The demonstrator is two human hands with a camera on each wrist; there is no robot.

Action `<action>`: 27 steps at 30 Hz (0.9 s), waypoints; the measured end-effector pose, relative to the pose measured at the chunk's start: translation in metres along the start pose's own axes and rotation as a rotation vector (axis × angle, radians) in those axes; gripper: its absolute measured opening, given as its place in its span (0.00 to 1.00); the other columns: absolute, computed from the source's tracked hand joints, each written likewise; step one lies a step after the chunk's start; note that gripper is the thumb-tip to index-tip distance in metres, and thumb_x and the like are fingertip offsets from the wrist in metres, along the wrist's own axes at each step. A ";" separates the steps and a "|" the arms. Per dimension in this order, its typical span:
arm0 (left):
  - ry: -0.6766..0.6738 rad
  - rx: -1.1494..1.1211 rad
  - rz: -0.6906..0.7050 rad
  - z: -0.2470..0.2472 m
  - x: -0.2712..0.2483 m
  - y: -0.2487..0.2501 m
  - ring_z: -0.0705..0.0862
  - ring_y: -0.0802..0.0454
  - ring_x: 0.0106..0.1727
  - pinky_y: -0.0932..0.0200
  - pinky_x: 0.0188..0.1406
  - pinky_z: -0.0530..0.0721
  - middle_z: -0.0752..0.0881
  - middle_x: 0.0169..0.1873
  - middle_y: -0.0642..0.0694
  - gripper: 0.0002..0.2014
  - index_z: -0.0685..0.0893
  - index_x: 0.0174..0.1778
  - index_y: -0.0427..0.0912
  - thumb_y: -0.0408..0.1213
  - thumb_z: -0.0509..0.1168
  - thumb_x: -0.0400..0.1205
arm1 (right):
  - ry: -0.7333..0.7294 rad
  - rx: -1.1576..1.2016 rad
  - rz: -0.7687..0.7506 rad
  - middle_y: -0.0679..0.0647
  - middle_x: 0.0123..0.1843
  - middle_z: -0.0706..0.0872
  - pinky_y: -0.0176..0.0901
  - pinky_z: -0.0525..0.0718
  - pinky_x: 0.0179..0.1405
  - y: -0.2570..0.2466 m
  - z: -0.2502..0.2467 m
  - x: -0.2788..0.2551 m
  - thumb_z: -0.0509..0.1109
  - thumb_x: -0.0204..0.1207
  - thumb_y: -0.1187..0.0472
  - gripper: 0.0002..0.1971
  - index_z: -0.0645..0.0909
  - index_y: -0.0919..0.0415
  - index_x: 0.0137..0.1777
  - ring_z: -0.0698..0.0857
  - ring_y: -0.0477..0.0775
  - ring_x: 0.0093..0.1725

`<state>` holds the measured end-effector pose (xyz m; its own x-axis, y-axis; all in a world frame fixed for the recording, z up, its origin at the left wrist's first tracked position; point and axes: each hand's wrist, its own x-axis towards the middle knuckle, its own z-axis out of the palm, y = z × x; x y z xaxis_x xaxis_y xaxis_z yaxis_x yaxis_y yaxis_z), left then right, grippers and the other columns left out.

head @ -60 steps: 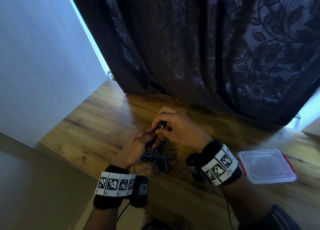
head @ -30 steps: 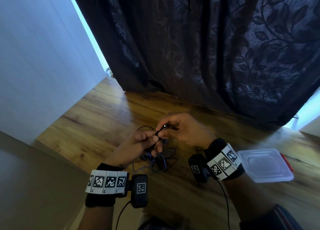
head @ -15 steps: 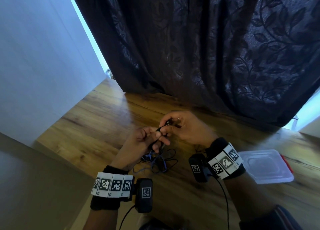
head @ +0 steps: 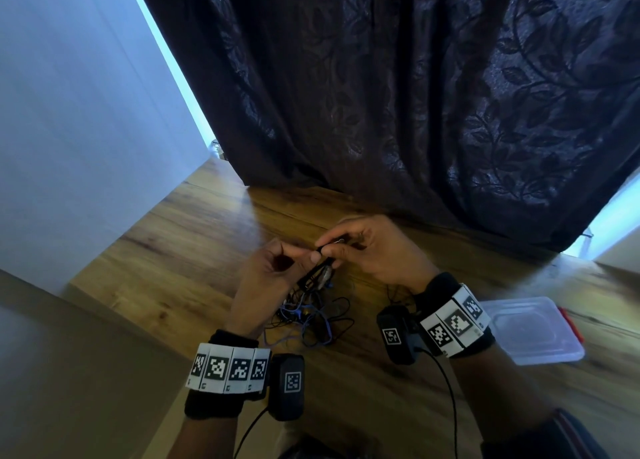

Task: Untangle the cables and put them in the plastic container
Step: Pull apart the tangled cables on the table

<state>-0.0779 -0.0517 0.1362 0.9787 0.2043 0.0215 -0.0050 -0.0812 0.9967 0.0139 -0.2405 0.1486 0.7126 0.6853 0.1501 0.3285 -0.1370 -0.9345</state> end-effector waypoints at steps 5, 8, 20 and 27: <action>-0.091 -0.169 -0.078 0.001 -0.001 -0.002 0.85 0.28 0.61 0.33 0.64 0.83 0.86 0.54 0.26 0.19 0.81 0.51 0.31 0.44 0.75 0.79 | 0.052 0.039 -0.033 0.55 0.54 0.90 0.56 0.93 0.49 -0.001 0.006 0.001 0.75 0.79 0.64 0.09 0.90 0.62 0.58 0.92 0.56 0.47; -0.140 -0.257 -0.142 0.007 -0.005 0.003 0.90 0.32 0.50 0.40 0.53 0.90 0.88 0.52 0.27 0.15 0.76 0.56 0.30 0.39 0.68 0.83 | 0.106 0.065 -0.037 0.58 0.54 0.89 0.41 0.91 0.46 0.000 0.012 0.001 0.75 0.79 0.66 0.08 0.90 0.63 0.56 0.92 0.48 0.46; 0.007 -0.048 -0.128 0.011 -0.002 -0.006 0.90 0.52 0.36 0.60 0.40 0.90 0.93 0.34 0.42 0.02 0.88 0.45 0.37 0.28 0.71 0.80 | 0.218 0.138 0.049 0.51 0.51 0.93 0.54 0.93 0.52 0.019 0.023 -0.010 0.77 0.77 0.65 0.08 0.90 0.59 0.55 0.94 0.52 0.48; 0.122 -0.012 -0.170 0.011 -0.004 -0.020 0.90 0.52 0.34 0.61 0.36 0.90 0.92 0.31 0.43 0.02 0.88 0.42 0.37 0.26 0.72 0.79 | 0.097 0.100 0.276 0.48 0.58 0.92 0.40 0.87 0.62 0.038 0.008 -0.030 0.77 0.77 0.59 0.20 0.84 0.48 0.69 0.90 0.44 0.58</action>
<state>-0.0794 -0.0619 0.1148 0.9334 0.3311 -0.1387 0.1553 -0.0243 0.9876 0.0000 -0.2601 0.1062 0.8237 0.5602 -0.0883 0.0553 -0.2343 -0.9706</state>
